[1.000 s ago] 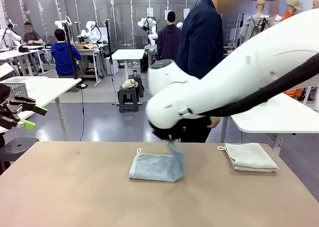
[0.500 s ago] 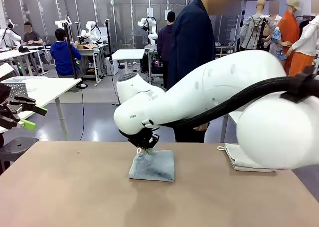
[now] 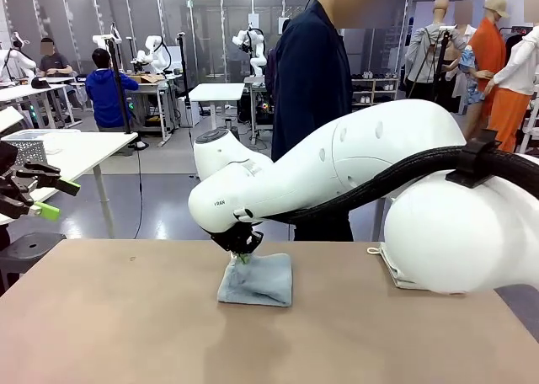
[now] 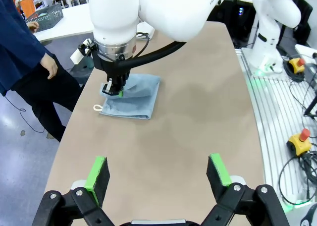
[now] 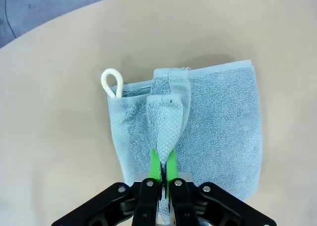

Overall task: Fold the towels and place them in the basket.
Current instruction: When a person lays out a Towel with hook on the table, fold it in half twice.

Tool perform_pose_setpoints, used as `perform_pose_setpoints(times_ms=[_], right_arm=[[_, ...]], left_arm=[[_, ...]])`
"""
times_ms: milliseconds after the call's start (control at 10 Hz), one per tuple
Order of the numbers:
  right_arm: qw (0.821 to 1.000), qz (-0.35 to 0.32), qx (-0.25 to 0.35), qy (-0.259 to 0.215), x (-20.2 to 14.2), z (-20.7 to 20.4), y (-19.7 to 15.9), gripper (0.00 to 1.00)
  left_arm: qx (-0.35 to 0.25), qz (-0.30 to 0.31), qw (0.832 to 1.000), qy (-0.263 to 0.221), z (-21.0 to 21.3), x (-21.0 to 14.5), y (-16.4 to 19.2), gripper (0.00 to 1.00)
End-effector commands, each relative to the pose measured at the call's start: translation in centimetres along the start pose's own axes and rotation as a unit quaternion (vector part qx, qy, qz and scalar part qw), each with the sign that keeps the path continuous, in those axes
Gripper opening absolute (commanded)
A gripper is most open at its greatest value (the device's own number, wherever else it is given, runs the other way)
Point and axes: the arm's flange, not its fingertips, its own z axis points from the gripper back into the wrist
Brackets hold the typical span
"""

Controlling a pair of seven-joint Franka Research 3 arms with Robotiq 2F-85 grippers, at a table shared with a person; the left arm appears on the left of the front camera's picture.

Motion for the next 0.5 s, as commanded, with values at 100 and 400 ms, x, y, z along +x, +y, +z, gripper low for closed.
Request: perform_pose_setpoints(times_ms=[100, 400], right_arm=[[0.998, -0.049, 0.033, 0.000, -0.24, -0.93, 0.63, 0.25], [0.997, -0.061, 0.042, 0.000, -0.26, -1.02, 0.42, 0.27]], left_arm=[[0.001, -0.001, 1.000, -0.003, 0.09, 0.16, -0.05, 1.00], [0.001, -0.001, 1.000, -0.003, 0.09, 0.16, -0.05, 1.00]])
